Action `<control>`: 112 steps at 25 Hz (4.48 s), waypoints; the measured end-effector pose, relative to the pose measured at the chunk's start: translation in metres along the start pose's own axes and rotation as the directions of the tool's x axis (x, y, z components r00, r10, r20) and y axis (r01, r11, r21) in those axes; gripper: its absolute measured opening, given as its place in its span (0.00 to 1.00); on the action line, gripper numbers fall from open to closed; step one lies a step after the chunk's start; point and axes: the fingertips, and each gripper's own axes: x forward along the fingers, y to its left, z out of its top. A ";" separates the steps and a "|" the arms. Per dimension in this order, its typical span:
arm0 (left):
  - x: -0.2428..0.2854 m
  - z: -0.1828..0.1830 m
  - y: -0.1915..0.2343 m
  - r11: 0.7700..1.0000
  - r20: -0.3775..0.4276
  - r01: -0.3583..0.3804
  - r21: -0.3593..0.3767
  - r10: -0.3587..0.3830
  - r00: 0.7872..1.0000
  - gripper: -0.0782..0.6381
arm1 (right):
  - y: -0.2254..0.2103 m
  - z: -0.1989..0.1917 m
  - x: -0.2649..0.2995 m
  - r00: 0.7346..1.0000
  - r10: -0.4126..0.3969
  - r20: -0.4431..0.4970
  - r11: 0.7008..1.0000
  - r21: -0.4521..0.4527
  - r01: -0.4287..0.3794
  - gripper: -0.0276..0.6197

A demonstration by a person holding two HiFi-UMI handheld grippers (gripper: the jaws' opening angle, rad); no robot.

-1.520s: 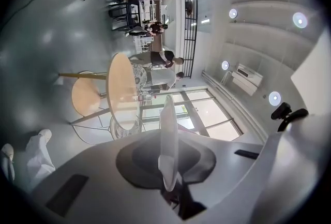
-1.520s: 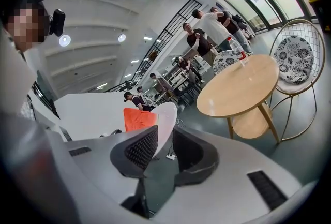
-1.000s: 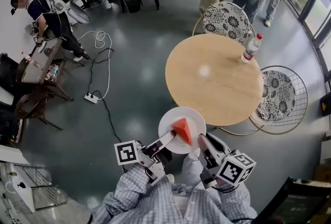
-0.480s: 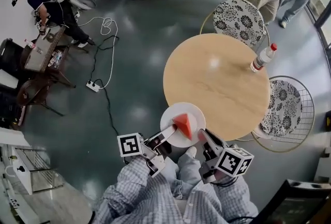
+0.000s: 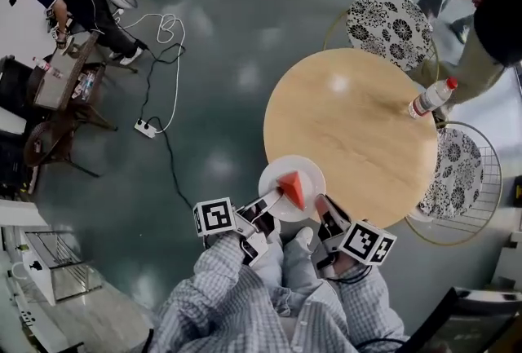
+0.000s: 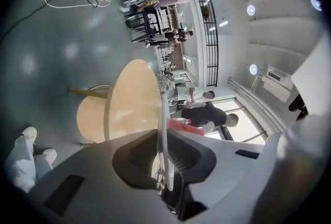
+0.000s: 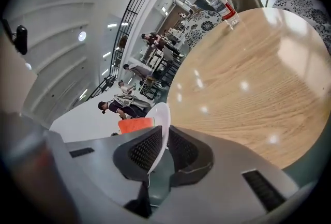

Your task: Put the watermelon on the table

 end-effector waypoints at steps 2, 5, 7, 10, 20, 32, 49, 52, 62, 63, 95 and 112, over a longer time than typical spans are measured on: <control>0.005 0.007 0.011 1.000 -0.010 -0.025 -0.007 0.025 1.000 0.16 | -0.006 0.000 0.010 1.000 -0.023 -0.001 1.000 0.016 0.023 0.11; 0.010 0.016 0.027 0.997 -0.031 -0.074 0.003 0.074 0.997 0.17 | -0.015 0.002 0.024 0.999 -0.042 0.000 0.998 0.043 0.042 0.11; 0.012 0.021 0.035 0.995 -0.039 -0.096 0.001 0.096 0.995 0.17 | -0.019 0.003 0.033 0.999 -0.052 -0.001 0.997 0.051 0.052 0.10; 0.014 0.029 0.049 0.992 -0.051 -0.129 0.001 0.129 0.990 0.18 | -0.021 0.005 0.046 0.998 -0.070 -0.005 0.996 0.056 0.070 0.10; 0.026 0.031 0.068 0.986 -0.097 -0.163 -0.034 0.159 0.983 0.25 | -0.041 0.011 0.064 0.993 -0.121 0.002 0.987 0.110 0.120 0.09; 0.042 0.026 0.075 0.980 -0.137 -0.197 -0.030 0.191 0.972 0.26 | -0.061 0.039 0.082 0.986 -0.158 0.046 0.978 0.145 0.150 0.09; 0.039 0.023 0.087 0.969 -0.115 -0.235 -0.073 0.226 0.967 0.16 | -0.068 0.031 0.081 0.941 -0.338 -0.031 0.848 -0.443 0.290 0.12; 0.040 0.024 0.085 0.970 -0.122 -0.239 -0.043 0.232 0.965 0.15 | -0.063 0.037 0.064 0.934 -0.357 0.023 0.725 -0.624 0.293 0.12; 0.039 0.028 0.086 0.970 -0.126 -0.241 -0.042 0.234 0.964 0.15 | 0.005 -0.061 0.058 0.929 -0.350 -0.120 -0.011 -0.991 -0.132 0.12; 0.039 0.028 0.086 0.969 -0.125 -0.241 -0.042 0.235 0.964 0.15 | 0.005 -0.068 0.061 0.925 -0.360 -0.122 -0.055 -0.987 -0.151 0.12; 0.042 0.024 0.069 0.986 -0.147 -0.155 -0.057 0.145 0.978 0.33 | -0.009 -0.089 0.085 0.871 -0.484 -0.083 -0.192 -0.961 -0.199 0.12; 0.035 0.019 0.072 0.985 -0.173 -0.163 -0.052 0.152 0.973 0.33 | -0.016 -0.079 0.091 0.847 -0.529 -0.048 -0.086 -0.990 -0.110 0.08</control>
